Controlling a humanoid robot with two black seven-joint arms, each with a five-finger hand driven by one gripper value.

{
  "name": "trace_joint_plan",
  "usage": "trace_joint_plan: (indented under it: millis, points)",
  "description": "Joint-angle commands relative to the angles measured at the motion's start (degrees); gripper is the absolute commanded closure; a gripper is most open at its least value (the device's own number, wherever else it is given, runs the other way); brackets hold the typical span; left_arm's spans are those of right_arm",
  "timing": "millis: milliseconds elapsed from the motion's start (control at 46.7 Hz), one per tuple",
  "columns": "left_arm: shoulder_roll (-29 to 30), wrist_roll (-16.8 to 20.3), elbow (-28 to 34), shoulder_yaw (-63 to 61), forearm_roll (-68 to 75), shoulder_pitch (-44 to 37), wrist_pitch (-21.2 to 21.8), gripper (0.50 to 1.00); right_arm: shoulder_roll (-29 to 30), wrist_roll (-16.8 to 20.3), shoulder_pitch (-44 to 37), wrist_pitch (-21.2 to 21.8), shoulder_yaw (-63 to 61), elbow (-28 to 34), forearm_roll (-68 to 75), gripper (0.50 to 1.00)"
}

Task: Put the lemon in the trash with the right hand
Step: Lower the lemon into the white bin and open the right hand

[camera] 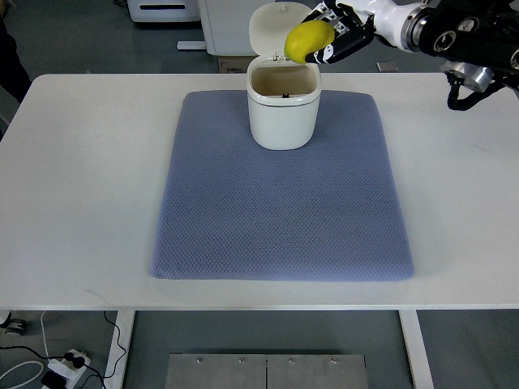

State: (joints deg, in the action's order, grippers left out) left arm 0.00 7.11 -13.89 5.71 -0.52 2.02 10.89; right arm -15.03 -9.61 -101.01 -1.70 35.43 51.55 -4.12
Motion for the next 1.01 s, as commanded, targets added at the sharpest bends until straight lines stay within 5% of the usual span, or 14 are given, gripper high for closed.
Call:
trace_joint_plan:
  millis: [0, 643, 985]
  points:
    - [0.0, 0.0, 0.0, 0.0, 0.0, 0.0, 0.0, 0.5, 1.7, 0.5, 0.0, -0.8, 0.0, -0.8, 0.2, 1.0]
    - [0.0, 0.0, 0.0, 0.0, 0.0, 0.0, 0.0, 0.5, 8.6, 1.8, 6.5, -2.0, -0.3, -10.7, -0.2, 1.0]
    - [0.0, 0.0, 0.0, 0.0, 0.0, 0.0, 0.0, 0.5, 8.7, 1.2, 7.7, -2.0, -0.7, -10.8, -0.2, 0.764]
